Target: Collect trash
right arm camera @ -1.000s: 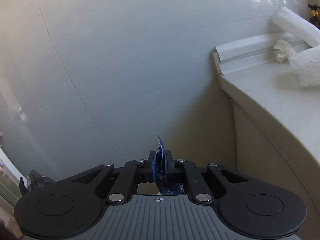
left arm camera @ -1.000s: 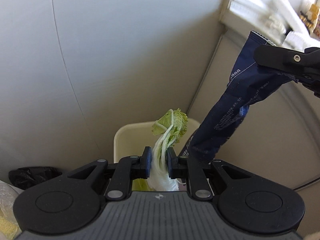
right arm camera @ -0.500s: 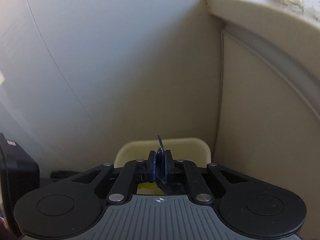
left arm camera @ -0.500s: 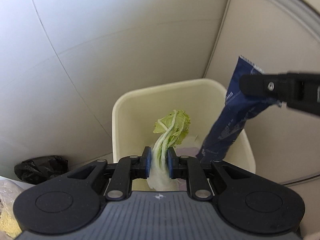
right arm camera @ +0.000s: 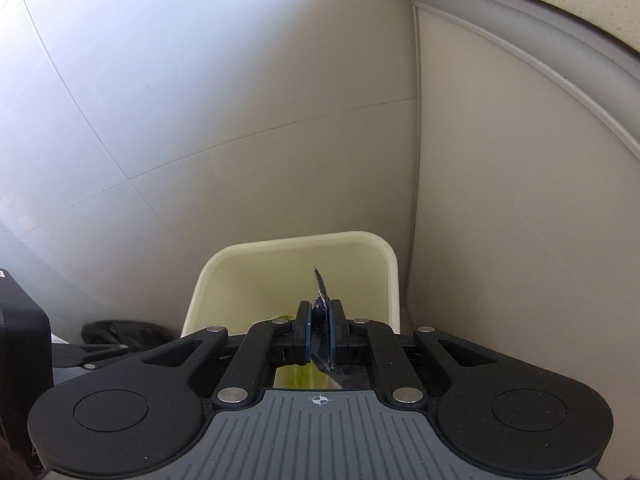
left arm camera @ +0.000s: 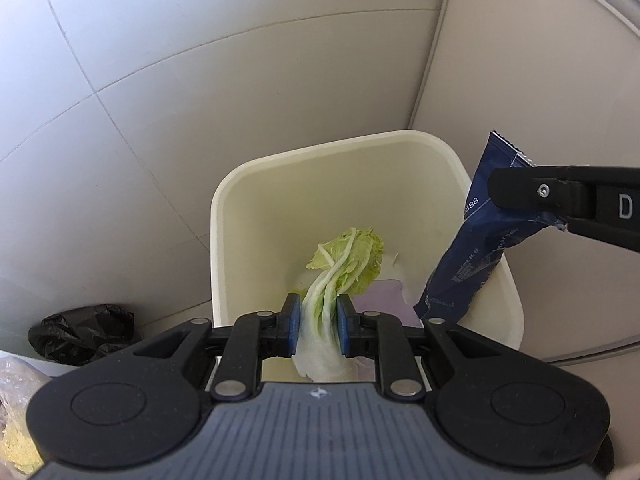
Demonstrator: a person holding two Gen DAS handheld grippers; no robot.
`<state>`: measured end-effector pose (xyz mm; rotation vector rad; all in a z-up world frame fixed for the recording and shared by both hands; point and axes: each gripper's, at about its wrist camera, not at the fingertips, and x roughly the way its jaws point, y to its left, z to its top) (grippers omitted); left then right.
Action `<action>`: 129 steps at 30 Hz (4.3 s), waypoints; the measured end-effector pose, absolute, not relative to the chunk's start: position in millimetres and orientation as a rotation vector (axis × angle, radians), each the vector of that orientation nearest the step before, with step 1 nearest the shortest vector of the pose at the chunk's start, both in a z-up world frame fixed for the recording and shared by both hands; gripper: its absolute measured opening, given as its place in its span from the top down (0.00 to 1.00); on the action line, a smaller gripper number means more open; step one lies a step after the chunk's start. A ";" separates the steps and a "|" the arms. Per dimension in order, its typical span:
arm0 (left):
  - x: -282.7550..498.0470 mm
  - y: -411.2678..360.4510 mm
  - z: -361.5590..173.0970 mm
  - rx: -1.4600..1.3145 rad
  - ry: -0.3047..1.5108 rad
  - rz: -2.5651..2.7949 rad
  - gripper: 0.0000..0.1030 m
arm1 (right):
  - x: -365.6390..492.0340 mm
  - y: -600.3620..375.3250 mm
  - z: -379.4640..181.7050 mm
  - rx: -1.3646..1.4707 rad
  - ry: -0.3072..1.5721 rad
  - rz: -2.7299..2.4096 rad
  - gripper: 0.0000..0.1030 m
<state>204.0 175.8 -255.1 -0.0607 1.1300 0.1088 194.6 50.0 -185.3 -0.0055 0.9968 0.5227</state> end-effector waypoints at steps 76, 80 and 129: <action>339.3 -73.2 -39.0 0.664 0.623 -0.691 0.05 | 348.0 -303.6 -53.4 -0.751 0.824 0.491 0.00; 344.1 -77.8 -44.8 0.682 0.642 -0.742 0.09 | 363.4 -305.6 -54.2 -0.713 0.817 0.540 0.00; 277.3 -81.5 -37.5 0.523 0.614 -0.585 0.84 | 276.7 -265.3 -61.3 -0.421 1.059 0.505 0.18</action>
